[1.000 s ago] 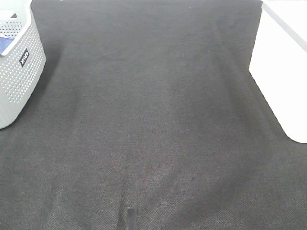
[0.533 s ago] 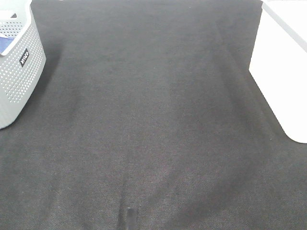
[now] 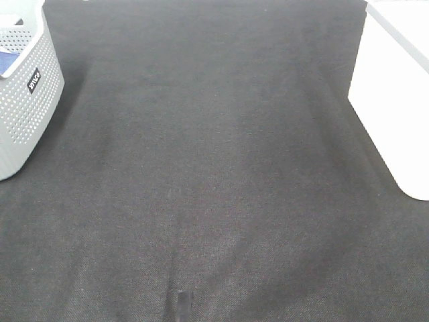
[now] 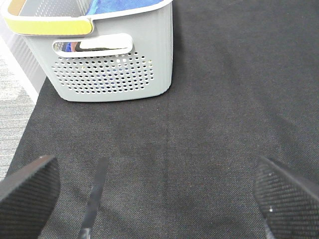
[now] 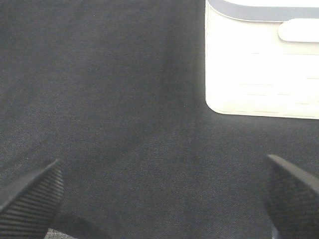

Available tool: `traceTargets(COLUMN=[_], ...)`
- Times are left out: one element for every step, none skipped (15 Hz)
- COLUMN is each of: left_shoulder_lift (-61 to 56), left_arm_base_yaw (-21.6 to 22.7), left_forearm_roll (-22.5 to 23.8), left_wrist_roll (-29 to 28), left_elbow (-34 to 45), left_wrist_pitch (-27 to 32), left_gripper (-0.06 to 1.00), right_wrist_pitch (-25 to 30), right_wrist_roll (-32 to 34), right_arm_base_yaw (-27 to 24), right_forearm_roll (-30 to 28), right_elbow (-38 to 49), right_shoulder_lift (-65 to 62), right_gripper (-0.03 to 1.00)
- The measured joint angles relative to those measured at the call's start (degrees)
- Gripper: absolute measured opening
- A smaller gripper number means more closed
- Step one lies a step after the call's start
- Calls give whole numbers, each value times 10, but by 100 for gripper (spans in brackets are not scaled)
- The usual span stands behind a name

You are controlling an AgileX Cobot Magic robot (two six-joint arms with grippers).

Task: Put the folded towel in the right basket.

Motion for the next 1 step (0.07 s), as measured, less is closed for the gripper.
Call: traceTargets(left_shoulder_lift=[0], left_arm_base_yaw=[0], left_forearm_roll=[0], left_wrist_roll=[1], left_elbow=[0], left_wrist_pitch=[0], left_gripper=[99], right_wrist_pitch=[0], right_wrist_roll=[0], right_arm_base_yaw=[0], right_forearm_roll=[0], right_elbow=[0], right_shoulder_lift=[0], right_gripper=[98])
